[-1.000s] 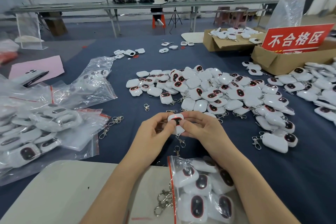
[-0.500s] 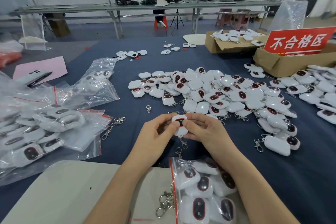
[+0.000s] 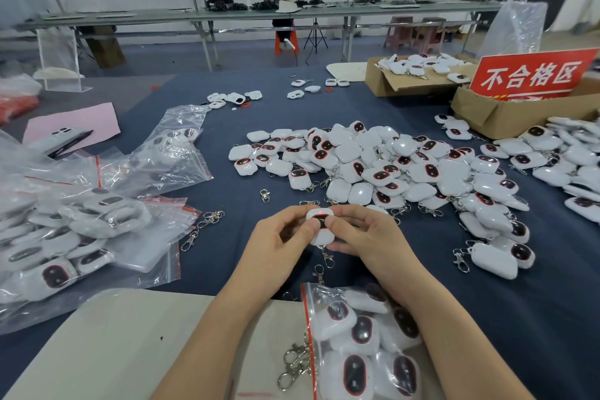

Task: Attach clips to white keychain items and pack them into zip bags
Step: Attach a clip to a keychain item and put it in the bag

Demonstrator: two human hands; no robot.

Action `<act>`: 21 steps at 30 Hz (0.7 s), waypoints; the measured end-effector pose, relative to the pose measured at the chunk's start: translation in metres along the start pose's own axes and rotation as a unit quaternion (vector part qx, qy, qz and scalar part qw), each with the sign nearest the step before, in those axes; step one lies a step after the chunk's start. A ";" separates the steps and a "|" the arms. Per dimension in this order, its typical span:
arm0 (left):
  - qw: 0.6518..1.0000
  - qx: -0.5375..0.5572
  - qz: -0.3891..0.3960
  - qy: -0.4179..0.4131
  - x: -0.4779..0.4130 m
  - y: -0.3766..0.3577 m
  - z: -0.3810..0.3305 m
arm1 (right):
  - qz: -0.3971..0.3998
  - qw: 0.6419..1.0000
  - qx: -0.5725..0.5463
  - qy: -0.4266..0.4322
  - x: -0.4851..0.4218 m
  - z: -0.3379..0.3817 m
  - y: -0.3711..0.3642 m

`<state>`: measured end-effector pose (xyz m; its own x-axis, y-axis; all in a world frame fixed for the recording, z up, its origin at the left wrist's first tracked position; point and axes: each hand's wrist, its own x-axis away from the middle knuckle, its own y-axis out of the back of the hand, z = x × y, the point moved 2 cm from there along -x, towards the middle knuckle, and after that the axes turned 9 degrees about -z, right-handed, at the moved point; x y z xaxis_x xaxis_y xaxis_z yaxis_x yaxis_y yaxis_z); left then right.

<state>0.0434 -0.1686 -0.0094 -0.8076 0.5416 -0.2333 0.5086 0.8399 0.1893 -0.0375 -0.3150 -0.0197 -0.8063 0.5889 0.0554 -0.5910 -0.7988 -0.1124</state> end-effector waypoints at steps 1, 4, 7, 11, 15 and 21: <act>1.000 -0.001 0.002 -0.001 0.000 0.000 0.000 | 0.000 1.000 -0.003 0.000 0.000 0.000 0.000; 1.000 -0.016 0.019 -0.006 0.001 -0.002 0.000 | 0.000 1.000 -0.017 -0.003 0.000 0.001 0.000; 0.999 -0.023 0.026 -0.006 0.001 -0.002 0.001 | 0.000 0.999 -0.033 -0.005 0.001 0.001 0.000; 1.000 -0.021 0.020 -0.008 0.001 -0.002 0.001 | 0.006 0.999 -0.037 -0.002 0.002 0.002 -0.001; 1.000 -0.016 0.016 -0.002 0.001 -0.002 0.002 | 0.010 0.999 -0.039 -0.001 0.001 0.001 -0.001; 1.000 -0.006 0.013 0.006 0.000 -0.002 0.003 | 0.015 0.999 -0.030 0.001 0.001 0.000 -0.001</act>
<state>0.0432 -0.1706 -0.0128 -0.7971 0.5633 -0.2174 0.5262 0.8247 0.2075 -0.0371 -0.3136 -0.0192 -0.8235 0.5652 0.0484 -0.5642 -0.8073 -0.1732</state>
